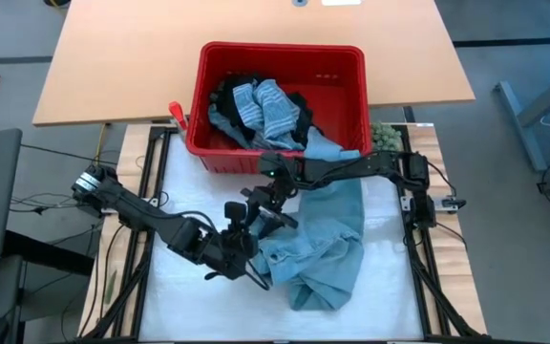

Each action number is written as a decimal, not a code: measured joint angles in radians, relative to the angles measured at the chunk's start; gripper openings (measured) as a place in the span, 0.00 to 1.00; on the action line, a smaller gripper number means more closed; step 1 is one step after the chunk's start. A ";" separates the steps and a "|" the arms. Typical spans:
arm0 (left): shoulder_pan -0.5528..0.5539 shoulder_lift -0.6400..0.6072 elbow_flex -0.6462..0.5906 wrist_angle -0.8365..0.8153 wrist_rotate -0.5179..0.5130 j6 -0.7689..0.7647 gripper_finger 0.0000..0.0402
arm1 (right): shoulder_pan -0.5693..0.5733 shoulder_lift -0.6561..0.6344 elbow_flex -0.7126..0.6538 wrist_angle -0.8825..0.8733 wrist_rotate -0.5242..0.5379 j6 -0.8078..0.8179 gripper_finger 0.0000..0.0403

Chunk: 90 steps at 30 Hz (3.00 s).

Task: Fold Laundry from Bin
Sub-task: Fold the light blue pants

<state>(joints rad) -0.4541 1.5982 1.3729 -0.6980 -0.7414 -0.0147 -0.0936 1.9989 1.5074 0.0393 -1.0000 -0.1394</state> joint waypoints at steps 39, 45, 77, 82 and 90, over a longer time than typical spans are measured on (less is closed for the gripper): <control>0.028 -0.269 0.430 0.023 0.084 -0.273 0.01 | -0.090 -0.837 0.184 -0.277 0.896 -0.120 0.10; 0.028 -0.269 0.568 0.507 0.186 0.152 0.00 | 0.103 -0.755 0.349 0.013 1.022 -0.346 0.10; -0.077 0.016 0.961 0.478 0.966 0.730 0.01 | 0.919 -0.356 0.845 0.060 0.895 -1.189 0.10; -0.073 0.006 0.966 0.400 0.704 0.714 0.01 | 0.902 -0.393 0.849 0.079 1.106 -1.169 0.10; -0.014 -0.002 0.966 0.070 0.500 0.524 0.01 | 0.866 -0.479 0.850 -0.071 1.488 -0.884 0.10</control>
<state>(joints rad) -0.4680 1.5963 2.3390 -0.6284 -0.2418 0.5095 0.7720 1.5202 2.3569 -0.0322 0.4878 -1.0233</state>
